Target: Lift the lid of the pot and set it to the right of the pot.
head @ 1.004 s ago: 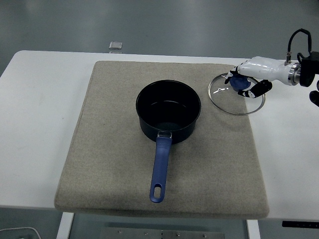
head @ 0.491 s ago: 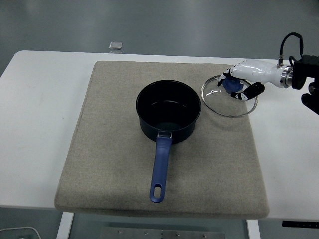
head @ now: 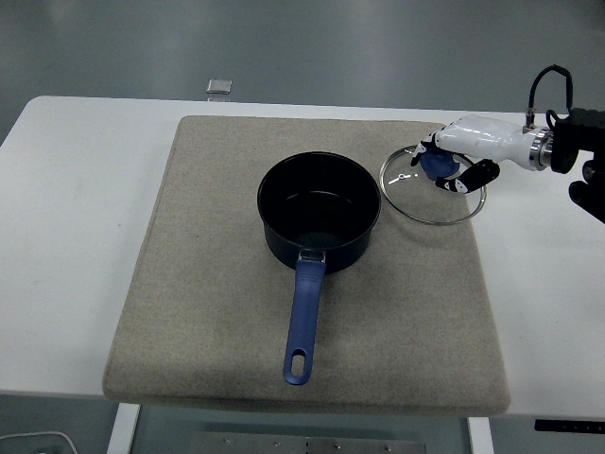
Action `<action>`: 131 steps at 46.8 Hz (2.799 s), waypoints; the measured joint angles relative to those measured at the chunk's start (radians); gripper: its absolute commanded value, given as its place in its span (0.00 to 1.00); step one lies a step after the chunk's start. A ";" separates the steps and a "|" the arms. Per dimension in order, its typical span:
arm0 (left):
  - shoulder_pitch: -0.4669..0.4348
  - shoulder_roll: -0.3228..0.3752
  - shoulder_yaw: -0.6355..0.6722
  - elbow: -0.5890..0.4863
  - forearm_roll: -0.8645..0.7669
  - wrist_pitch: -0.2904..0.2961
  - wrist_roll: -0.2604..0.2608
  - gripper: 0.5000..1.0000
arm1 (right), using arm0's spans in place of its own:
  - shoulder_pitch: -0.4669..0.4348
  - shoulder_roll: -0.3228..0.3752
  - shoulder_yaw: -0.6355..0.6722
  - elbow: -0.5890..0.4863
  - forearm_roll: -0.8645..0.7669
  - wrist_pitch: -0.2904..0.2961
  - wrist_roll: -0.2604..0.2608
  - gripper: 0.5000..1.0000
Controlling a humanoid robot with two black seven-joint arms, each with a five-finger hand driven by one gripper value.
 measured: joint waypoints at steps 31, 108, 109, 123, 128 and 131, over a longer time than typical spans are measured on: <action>0.000 0.000 0.000 0.000 0.000 0.000 0.000 1.00 | -0.003 0.002 0.003 0.000 0.030 0.001 0.000 0.38; 0.000 0.000 0.000 0.000 0.000 0.000 0.000 1.00 | 0.118 -0.049 -0.013 0.004 0.106 0.060 0.000 0.72; 0.000 0.000 0.000 0.000 0.000 0.000 0.000 1.00 | 0.121 -0.049 -0.012 0.003 0.110 0.057 0.000 0.72; 0.000 0.000 0.000 0.000 0.000 0.000 0.000 1.00 | 0.126 -0.034 0.062 0.003 0.289 0.019 0.000 0.72; 0.000 0.000 0.000 0.000 0.000 0.000 0.000 1.00 | 0.123 -0.026 0.132 0.004 0.356 0.018 0.000 0.72; 0.000 0.000 0.000 0.000 0.000 0.000 0.000 1.00 | 0.121 -0.019 0.176 0.003 0.399 0.018 0.000 0.72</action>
